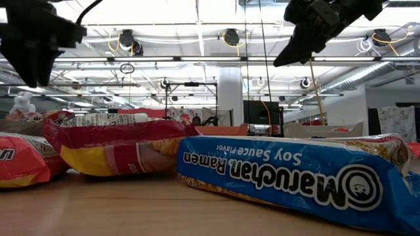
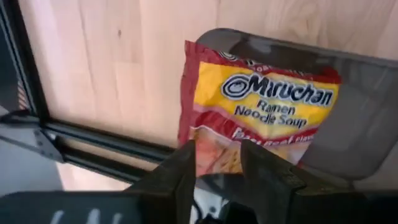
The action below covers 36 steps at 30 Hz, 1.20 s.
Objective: Sort Maruchan noodles
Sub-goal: Put the middle red noodle pack into the black bin
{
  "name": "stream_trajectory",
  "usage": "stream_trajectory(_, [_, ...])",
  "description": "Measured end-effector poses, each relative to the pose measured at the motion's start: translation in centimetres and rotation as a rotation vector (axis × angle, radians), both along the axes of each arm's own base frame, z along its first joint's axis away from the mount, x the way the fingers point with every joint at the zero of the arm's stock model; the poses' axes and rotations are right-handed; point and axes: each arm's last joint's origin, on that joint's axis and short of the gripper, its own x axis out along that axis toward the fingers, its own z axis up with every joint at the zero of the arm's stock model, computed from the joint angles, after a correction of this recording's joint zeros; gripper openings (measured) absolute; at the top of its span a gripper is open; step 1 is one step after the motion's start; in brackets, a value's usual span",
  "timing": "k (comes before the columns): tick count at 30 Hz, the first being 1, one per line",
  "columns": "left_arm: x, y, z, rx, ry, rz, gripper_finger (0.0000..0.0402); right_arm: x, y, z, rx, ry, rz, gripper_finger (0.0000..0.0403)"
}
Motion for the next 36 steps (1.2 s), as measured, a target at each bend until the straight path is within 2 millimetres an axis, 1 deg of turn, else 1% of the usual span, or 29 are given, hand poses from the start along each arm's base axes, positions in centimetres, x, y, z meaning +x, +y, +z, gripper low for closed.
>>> stream_trajectory(6, [0.0,-0.6,-2.8,-0.027,-0.023,0.0,0.0061,0.0,0.0,0.0,0.0,0.0,0.0,0.0055])
stream_trajectory(9, [-0.3,-0.5,-4.0,-0.007,-0.018,0.021,0.0041,0.0,0.0,0.0,0.001,0.001,0.0,0.0055])
stream_trajectory(13, [-0.1,-0.5,-4.1,0.004,-0.033,0.065,0.0037,0.0,0.0,0.0,0.001,0.001,0.0,0.0055])
stream_trajectory(17, [0.1,-0.5,-4.3,0.002,-0.082,0.172,0.0037,0.0,0.0,0.0,0.001,0.001,0.0,0.0055])
stream_trajectory(19, [0.3,-0.5,-4.7,0.006,-0.088,0.213,0.0037,0.0,0.0,0.0,0.005,0.0,-0.003,0.0055])
stream_trajectory(25, [0.6,0.0,-6.4,0.049,-0.023,0.321,0.0037,0.0,0.0,0.0,0.009,-0.001,-0.006,0.0055])
stream_trajectory(29, [1.3,0.2,-7.1,0.052,-0.017,0.344,0.0037,0.0,0.0,0.0,0.009,0.0,-0.006,0.0055])
stream_trajectory(33, [1.7,0.3,-7.4,0.047,-0.028,0.353,0.0037,0.0,0.0,0.0,0.01,0.001,-0.006,0.0055])
stream_trajectory(36, [2.1,0.0,-7.5,-0.012,-0.051,0.35,0.0037,0.0,0.0,0.0,0.01,0.004,-0.006,0.0055])
